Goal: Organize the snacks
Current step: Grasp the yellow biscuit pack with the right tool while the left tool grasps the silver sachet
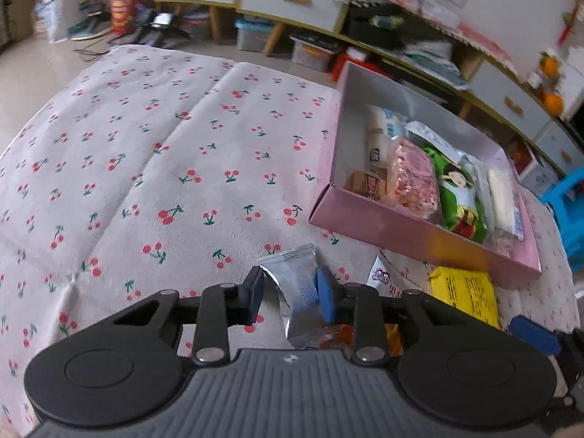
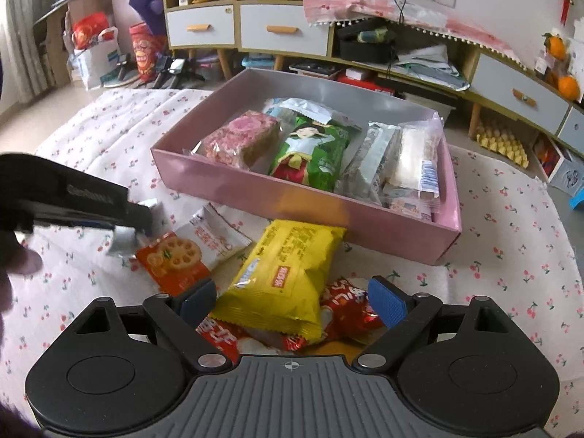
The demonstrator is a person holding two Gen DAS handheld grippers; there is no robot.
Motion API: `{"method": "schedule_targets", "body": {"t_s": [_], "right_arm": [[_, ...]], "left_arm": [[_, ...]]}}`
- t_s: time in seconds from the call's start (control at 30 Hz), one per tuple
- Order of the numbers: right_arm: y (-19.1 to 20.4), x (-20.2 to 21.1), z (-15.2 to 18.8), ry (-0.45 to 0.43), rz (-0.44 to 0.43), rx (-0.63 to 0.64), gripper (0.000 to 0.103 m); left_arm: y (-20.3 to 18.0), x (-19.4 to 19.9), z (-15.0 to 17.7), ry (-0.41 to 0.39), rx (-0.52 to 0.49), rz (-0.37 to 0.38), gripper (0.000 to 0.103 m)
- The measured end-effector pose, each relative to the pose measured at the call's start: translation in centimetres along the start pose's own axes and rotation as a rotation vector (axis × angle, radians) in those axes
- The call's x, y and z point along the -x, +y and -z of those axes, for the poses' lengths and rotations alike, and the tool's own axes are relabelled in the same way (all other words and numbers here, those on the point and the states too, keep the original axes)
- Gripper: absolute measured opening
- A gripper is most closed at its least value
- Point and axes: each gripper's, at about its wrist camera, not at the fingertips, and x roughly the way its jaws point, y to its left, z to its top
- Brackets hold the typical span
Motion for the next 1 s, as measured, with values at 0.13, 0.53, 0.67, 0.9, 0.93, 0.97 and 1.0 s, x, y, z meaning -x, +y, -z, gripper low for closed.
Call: {"method": "schedule_targets", "body": {"t_s": [0.13,0.53,0.67,0.9,0.93,0.97,1.0], "right_arm": [[-0.9,0.3,0.4,0.008,-0.019,0.006,0.092],[-2.1,1.6,0.2,-0.003,-0.096,-0.047,0.092],[-0.7,1.2,0.1,-0.004,-0.079,-0.004,0.089],[0.3,0.5,0.1,-0.002,-0.026,0.046,0.08],[0.2,0.5,0.1,-0.003,-0.022,0.04,0.076],[0.0,0.5,0.1,-0.004,-0.02,0.033,0.074],[-0.2,0.4,0.0,-0.005,-0.019,0.027,0.069]], "left_arm": [[0.4,-0.1,-0.4,0.026,-0.092,0.035,0.027],[0.7,0.6,-0.5,0.011,-0.135,0.013,0.046],[0.1,0.4,0.0,0.009,-0.162,-0.017,0.046],[-0.8,0.3,0.8,0.01,-0.221,-0.08,0.04],[-0.8,0.3,0.8,0.009,-0.222,-0.08,0.036],[-0.8,0.3,0.7,0.009,-0.222,-0.082,0.035],[-0.7,0.4,0.7,0.009,-0.222,-0.083,0.033]]}}
